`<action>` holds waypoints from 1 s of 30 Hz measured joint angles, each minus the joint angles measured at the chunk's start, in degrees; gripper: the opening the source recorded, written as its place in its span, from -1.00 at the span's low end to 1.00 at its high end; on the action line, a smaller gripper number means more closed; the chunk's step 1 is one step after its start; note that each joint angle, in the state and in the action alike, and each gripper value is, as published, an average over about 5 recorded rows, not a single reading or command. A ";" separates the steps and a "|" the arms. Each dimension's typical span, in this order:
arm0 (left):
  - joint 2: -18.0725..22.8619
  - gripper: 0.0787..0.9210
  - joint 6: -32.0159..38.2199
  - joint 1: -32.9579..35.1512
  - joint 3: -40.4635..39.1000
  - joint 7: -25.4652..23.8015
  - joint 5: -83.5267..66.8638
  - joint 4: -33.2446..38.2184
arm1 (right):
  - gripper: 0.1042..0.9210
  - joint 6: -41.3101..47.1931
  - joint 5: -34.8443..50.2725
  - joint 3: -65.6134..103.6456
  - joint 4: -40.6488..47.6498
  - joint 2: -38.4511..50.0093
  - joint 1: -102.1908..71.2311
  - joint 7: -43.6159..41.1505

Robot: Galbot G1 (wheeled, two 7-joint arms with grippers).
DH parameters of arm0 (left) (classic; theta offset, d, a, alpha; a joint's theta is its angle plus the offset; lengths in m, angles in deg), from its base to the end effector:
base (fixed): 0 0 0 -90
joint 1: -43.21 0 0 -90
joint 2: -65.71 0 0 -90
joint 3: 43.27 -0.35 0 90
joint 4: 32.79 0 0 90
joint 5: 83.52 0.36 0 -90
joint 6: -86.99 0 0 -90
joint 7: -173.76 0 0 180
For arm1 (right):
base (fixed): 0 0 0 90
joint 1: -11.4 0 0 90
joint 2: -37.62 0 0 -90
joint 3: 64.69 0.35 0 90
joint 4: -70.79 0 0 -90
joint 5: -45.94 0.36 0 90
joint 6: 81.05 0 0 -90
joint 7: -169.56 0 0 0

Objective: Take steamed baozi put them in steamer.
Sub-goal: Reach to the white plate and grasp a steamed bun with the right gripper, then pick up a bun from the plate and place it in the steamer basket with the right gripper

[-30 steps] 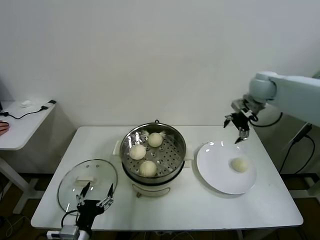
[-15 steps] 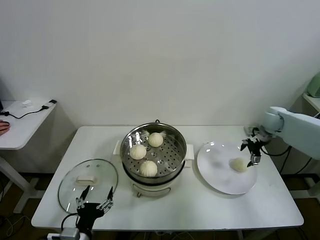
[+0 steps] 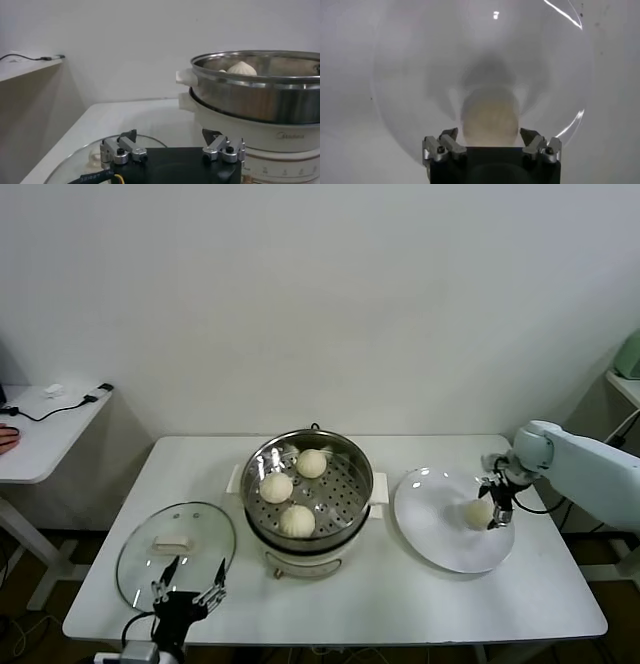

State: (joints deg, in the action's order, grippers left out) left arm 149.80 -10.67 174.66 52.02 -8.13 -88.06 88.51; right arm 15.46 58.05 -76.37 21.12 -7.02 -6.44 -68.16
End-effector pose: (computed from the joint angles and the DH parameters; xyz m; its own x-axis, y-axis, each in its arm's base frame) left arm 0.1242 0.0450 -0.3221 -0.9536 0.0007 0.3012 0.0166 0.9986 0.0503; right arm 0.5550 -0.2260 -0.2370 -0.0917 -0.0313 0.9953 -0.9930 0.0780 -0.0891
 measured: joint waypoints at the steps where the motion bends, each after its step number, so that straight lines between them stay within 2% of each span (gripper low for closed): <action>1: -0.03 0.77 -0.01 0.02 0.02 0.01 -0.01 0.08 | 0.44 0.05 -0.08 0.17 0.04 -0.01 -0.14 0.02; 5: -0.13 0.77 -0.07 0.13 0.06 0.03 -0.02 0.37 | 0.26 0.44 -0.20 0.61 -0.14 0.14 -0.33 0.07; 14: -0.21 0.77 -0.23 0.30 -0.22 0.05 -0.04 1.29 | 0.22 2.24 3.46 -3.08 -4.67 2.13 5.55 0.34; 21: -0.42 0.77 -0.40 -0.10 -0.87 0.04 -0.05 1.55 | 0.22 4.73 15.75 -15.71 -13.48 0.62 22.75 1.01; 30: -0.58 0.77 -1.09 -1.18 -1.49 -0.14 -0.56 1.33 | 0.22 11.05 34.81 -25.86 -27.12 -6.51 42.25 5.22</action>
State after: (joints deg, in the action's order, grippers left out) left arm 149.22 -11.75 173.47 50.53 -8.27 -88.62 89.84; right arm 26.51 92.86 -102.24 -6.00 -13.54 35.81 -62.94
